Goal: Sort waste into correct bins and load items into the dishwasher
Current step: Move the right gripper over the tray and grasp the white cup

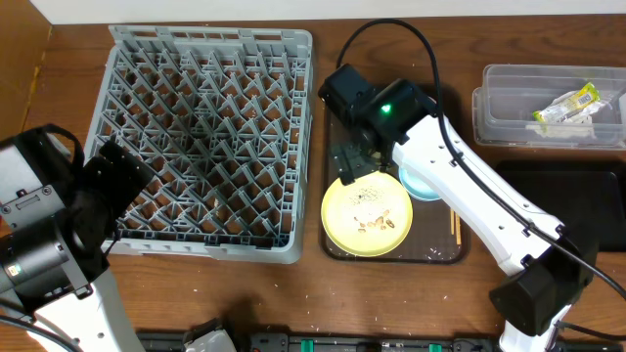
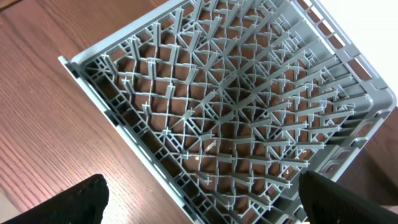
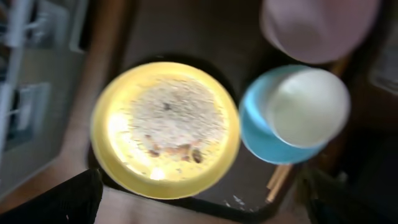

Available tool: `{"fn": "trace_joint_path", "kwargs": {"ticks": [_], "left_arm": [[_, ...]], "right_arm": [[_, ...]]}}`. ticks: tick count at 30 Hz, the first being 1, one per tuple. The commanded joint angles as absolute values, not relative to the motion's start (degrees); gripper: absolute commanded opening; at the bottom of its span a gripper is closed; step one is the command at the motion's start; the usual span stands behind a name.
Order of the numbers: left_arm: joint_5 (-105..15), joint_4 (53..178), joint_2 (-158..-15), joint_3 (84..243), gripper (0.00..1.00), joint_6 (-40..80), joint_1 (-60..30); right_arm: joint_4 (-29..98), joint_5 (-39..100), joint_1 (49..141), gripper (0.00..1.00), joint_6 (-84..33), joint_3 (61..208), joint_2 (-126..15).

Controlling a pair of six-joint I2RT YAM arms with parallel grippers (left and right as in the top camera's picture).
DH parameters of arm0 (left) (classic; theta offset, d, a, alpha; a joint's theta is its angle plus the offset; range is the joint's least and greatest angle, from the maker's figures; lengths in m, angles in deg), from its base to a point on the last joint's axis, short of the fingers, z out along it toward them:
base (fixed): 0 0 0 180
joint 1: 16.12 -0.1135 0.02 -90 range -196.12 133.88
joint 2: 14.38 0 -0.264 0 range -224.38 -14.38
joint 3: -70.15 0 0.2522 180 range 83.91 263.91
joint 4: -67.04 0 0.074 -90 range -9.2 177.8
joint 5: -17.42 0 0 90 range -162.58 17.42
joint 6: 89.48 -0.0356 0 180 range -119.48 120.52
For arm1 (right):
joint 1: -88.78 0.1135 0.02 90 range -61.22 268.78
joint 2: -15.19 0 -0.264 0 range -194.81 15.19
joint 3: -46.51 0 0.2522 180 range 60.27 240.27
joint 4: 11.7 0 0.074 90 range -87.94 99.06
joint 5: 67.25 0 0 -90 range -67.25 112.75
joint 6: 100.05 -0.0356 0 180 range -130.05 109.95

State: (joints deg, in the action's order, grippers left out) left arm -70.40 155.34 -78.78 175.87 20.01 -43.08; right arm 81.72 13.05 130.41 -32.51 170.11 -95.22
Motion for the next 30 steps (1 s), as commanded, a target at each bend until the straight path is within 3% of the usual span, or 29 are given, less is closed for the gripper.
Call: {"fn": "trace_joint_path", "kwargs": {"ticks": [1, 2, 7, 11, 20, 24, 30], "left_arm": [[-70.9, 155.37, -78.74, 176.24, 0.99, 19.7, -43.39], [-70.9, 155.37, -78.74, 176.24, 0.99, 19.7, -43.37], [-70.9, 155.37, -78.74, 176.24, 0.99, 19.7, -43.37], [-70.9, 155.37, -78.74, 176.24, 0.99, 19.7, -43.39], [-70.9, 155.37, -78.74, 176.24, 0.99, 19.7, -43.39], [-70.9, 155.37, -78.74, 176.24, 0.98, 19.7, -43.37], [-70.9, 155.37, -78.74, 176.24, 0.99, 19.7, -43.39]], "right_arm": [[82.68, 8.62, 129.79, 0.99, -35.74, 169.93, -95.63], [82.72, 8.62, 129.55, 0.99, -35.72, 169.78, -95.63], [81.15, 8.51, 128.77, 0.75, -35.74, 167.22, -95.72], [77.48, 7.44, 126.69, 0.72, -35.79, 162.46, -95.72], [68.58, 22.06, 115.72, 0.63, -29.12, 156.82, -95.74], [67.34, 27.37, 114.62, 0.56, -24.55, 156.8, -95.74], [65.76, 24.29, 115.96, 0.53, -27.42, 153.83, -95.74]]}}
